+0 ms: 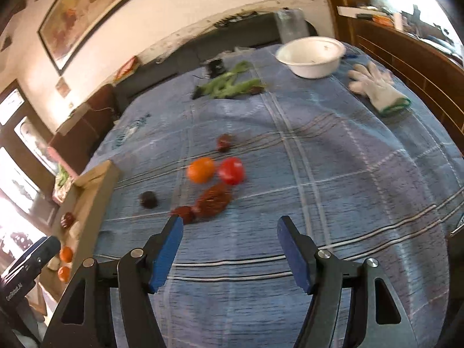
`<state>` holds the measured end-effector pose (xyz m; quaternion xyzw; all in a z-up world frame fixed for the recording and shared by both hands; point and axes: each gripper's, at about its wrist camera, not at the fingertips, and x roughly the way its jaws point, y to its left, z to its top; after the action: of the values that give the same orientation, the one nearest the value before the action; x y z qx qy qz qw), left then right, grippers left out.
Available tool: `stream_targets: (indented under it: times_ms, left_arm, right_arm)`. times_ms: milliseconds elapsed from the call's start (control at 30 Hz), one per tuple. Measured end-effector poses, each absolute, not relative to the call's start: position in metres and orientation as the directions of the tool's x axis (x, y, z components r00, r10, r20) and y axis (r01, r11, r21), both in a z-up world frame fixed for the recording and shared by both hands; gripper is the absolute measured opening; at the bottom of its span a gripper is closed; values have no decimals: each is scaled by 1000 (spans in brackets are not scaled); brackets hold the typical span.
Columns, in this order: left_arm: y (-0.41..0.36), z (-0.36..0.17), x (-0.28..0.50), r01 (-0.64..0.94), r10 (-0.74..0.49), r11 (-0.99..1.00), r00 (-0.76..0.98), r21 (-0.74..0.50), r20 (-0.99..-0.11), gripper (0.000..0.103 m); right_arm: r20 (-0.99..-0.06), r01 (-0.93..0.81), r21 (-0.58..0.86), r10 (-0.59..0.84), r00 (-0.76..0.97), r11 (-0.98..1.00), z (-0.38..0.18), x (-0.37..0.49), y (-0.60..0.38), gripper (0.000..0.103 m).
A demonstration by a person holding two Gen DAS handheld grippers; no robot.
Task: Organize fruits
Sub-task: 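Grasp the dark round plum with the left tool while the right tool grasps the red tomato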
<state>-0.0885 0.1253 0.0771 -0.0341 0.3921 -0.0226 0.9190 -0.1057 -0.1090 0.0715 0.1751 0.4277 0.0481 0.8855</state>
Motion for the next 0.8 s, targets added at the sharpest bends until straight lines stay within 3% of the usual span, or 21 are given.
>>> stream_targets:
  times_ms: [800]
  left_arm:
    - [69, 36, 7, 149, -174, 984, 625, -103, -761, 78]
  right_arm:
    - [-780, -16, 239, 202, 592, 971, 52, -19, -99, 68]
